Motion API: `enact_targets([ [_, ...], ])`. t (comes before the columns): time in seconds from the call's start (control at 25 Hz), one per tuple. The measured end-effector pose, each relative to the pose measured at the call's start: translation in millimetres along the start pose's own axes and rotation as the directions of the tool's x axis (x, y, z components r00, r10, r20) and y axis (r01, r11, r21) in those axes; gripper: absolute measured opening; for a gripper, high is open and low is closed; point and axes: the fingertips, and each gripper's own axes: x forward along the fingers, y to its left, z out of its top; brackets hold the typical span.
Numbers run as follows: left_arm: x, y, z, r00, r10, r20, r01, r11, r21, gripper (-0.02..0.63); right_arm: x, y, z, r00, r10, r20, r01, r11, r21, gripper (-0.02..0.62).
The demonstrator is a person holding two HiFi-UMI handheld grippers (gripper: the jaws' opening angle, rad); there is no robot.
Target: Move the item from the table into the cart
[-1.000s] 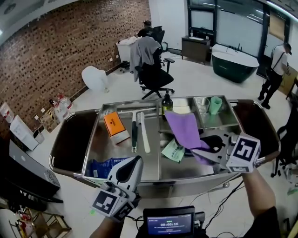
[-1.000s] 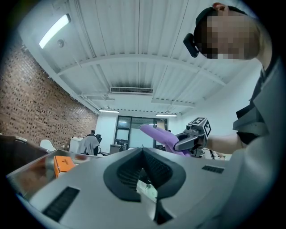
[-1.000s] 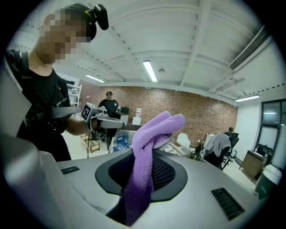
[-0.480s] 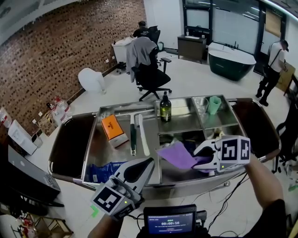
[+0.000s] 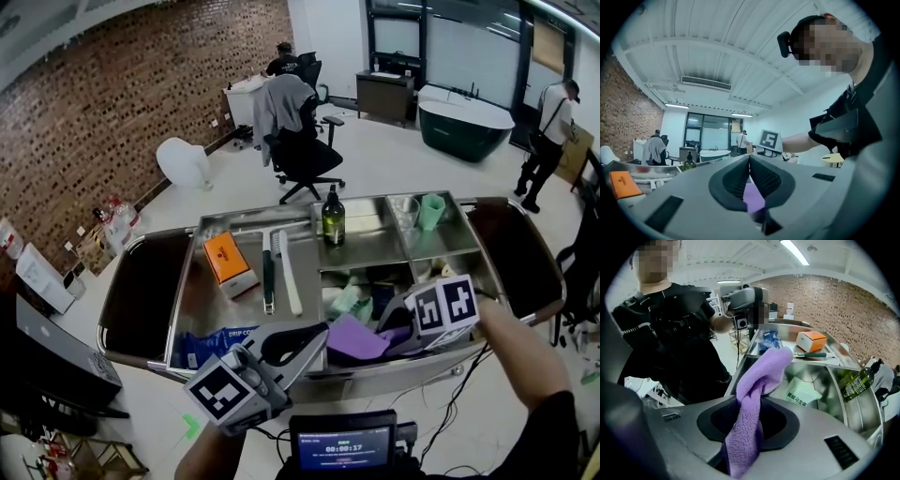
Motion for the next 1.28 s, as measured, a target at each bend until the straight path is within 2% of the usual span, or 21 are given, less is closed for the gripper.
enact_targets([
  [0.12, -1.2, 11.2, -2.9, 0.999, 0.038, 0.002, -0.037, 0.999, -0.023, 0.0, 4.9, -2.3, -3.5, 0.999, -0.01, -0.04, 0.009, 1.0, -0.003, 0.193],
  [0.2, -3.3, 14.0, -5.7, 0.999, 0.052, 0.0, -0.052, 0.998, -0.04, 0.0, 5.9, -3.5, -8.0, 0.998, -0.027, -0.052, 0.027, 1.0, 0.003, 0.199],
  [0.44, -1.5, 8.8, -11.0, 0.999, 0.041, -0.014, -0.041, 0.998, -0.053, 0.0, -8.4, -6.1, -7.6, 0.998, -0.061, -0.023, 0.062, 0.997, 0.052, 0.198],
  [0.48, -0.9, 7.3, -10.3, 0.999, 0.037, -0.014, -0.038, 0.998, -0.05, 0.0, -9.3, -3.6, -8.5, 0.998, -0.051, -0.036, 0.053, 0.997, 0.061, 0.165],
  [0.52, -0.1, 6.0, -9.5, 0.999, 0.034, -0.014, -0.034, 0.998, -0.043, 0.0, -7.9, -2.1, -12.5, 0.997, -0.044, -0.068, 0.048, 0.997, 0.064, 0.121],
  [0.6, 1.6, 5.4, -8.5, 1.0, 0.028, -0.009, -0.029, 0.999, -0.028, 0.0, -0.4, -4.7, -22.6, 0.989, -0.049, -0.14, 0.058, 0.996, 0.062, 0.121],
  [0.76, 4.0, 6.3, -10.0, 1.0, 0.029, -0.001, -0.029, 0.999, -0.03, 0.0, 13.0, -13.9, -34.0, 0.974, -0.052, -0.223, 0.08, 0.99, 0.118, 0.118],
  [0.92, 5.8, 7.5, -11.0, 1.0, 0.029, -0.002, -0.029, 0.999, -0.036, 0.0, 26.4, -29.1, -30.1, 0.945, -0.069, -0.32, 0.1, 0.992, 0.083, 0.114],
  [1.08, 4.3, 8.9, -8.6, 0.999, 0.029, 0.013, -0.028, 0.999, -0.04, 0.0, 42.9, -22.3, -21.2, 0.959, -0.003, -0.284, 0.039, 0.991, 0.124, 0.114],
  [1.16, 2.8, 9.5, -8.9, 0.999, 0.029, 0.015, -0.028, 0.999, -0.039, 0.0, 45.4, -20.2, -28.0, 0.961, 0.013, -0.276, 0.034, 0.986, 0.163, 0.132],
  [1.28, 2.0, 8.8, -8.9, 0.999, 0.028, 0.019, -0.027, 0.999, -0.043, 0.0, 49.2, -18.7, -38.5, 0.961, 0.041, -0.273, 0.019, 0.977, 0.214, 0.117],
])
